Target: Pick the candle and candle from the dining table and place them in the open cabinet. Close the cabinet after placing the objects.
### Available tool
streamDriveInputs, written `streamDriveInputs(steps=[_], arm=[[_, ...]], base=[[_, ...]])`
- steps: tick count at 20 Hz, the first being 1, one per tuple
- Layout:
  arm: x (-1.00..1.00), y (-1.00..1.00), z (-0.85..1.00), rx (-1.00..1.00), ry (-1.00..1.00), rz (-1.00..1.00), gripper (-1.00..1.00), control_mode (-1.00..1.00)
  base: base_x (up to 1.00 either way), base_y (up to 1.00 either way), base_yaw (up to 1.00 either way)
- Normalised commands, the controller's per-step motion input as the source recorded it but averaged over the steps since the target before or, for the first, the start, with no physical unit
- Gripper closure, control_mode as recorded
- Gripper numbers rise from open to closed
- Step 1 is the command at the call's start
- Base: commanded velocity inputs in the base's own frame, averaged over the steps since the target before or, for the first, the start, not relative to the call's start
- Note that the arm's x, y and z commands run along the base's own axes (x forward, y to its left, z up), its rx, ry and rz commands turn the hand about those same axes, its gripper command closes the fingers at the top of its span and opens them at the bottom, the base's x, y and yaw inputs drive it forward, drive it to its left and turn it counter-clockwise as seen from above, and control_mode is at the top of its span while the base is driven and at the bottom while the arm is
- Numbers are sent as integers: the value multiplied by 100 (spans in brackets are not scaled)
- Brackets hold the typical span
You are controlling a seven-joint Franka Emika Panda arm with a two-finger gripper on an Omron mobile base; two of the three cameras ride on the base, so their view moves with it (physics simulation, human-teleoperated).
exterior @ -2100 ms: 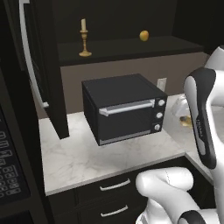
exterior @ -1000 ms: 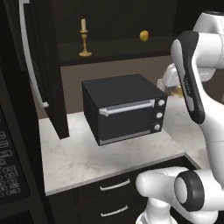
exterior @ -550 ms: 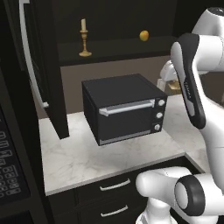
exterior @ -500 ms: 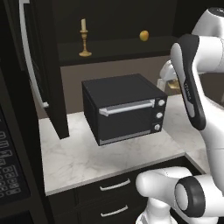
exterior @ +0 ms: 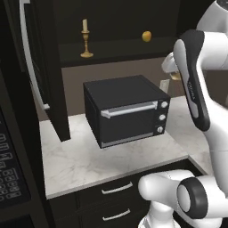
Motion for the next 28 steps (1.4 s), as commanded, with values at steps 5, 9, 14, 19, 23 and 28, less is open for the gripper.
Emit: streamDriveInputs(steps=[5, 9, 14, 19, 23, 28], arm=[[19, 7, 55, 0, 0, 0, 100, -100], [29, 8, 13, 0, -8, 0, 100, -100], [44, 12, 0, 0, -6, 0, 100, -100], [44, 10, 0, 0, -5, 0, 100, -100], [40, 8, 0, 0, -5, 0, 100, -100], [37, 5, 0, 0, -3, 0, 100, -100]], base=[[0, 0, 0], [0, 0, 0], [0, 0, 0], [0, 0, 0], [0, 0, 0], [0, 0, 0]])
